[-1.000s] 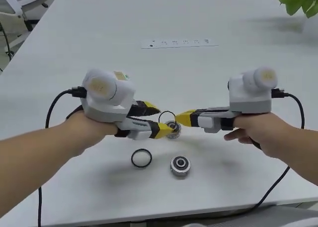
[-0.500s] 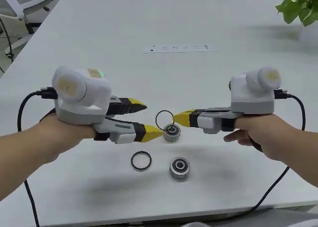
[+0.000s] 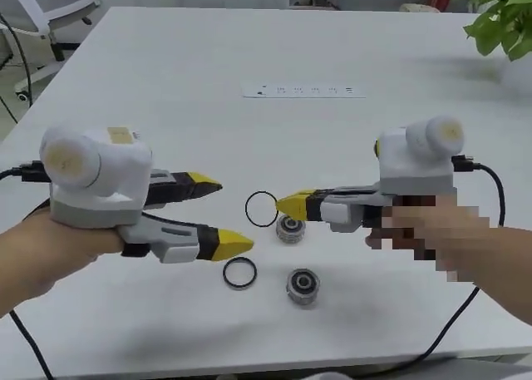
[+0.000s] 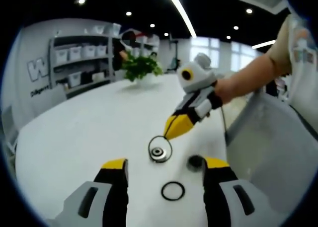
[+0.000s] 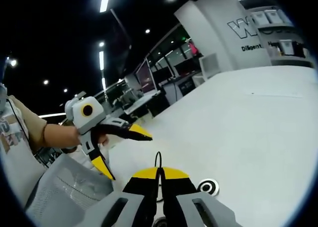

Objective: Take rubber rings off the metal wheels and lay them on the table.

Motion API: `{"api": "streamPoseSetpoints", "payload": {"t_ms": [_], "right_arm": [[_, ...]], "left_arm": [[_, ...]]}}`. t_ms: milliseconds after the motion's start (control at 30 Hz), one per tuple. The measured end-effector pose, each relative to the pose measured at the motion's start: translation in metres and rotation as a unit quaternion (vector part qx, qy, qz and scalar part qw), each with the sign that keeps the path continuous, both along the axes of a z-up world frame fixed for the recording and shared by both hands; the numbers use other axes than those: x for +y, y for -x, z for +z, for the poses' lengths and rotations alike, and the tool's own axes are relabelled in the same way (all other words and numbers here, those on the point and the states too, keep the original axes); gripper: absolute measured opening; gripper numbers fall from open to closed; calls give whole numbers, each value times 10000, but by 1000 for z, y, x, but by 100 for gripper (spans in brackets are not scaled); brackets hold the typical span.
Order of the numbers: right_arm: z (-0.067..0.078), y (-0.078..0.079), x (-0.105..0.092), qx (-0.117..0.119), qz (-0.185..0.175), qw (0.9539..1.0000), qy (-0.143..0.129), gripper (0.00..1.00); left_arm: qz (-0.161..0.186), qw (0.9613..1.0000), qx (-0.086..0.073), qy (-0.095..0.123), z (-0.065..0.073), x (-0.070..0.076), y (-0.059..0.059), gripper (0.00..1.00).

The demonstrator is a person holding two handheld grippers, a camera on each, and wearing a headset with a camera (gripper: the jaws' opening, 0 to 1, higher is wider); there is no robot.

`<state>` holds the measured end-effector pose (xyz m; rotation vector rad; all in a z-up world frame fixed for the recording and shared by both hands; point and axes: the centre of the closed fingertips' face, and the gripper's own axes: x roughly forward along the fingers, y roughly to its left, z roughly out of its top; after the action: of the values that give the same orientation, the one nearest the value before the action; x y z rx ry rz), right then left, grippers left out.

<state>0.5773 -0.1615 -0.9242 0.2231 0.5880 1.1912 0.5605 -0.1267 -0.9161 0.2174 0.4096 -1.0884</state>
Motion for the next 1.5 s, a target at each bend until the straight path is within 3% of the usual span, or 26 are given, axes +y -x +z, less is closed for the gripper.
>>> {"api": "streamPoseSetpoints", "payload": {"t_ms": [433, 833, 1200, 1500], "right_arm": [[-13, 18, 19, 110, 342, 9992, 166, 0], [-35, 34, 30, 336, 626, 9970, 311, 0], [-57, 33, 29, 518, 684, 9947, 564, 0], [-64, 34, 29, 587, 708, 9937, 642, 0]], "left_arm": [[224, 9997, 51, 42, -5, 22, 16, 70], [398, 9991, 110, 53, -9, 36, 23, 71], [477, 9987, 168, 63, -13, 41, 27, 71], [524, 9984, 211, 30, -16, 45, 29, 70]]}}
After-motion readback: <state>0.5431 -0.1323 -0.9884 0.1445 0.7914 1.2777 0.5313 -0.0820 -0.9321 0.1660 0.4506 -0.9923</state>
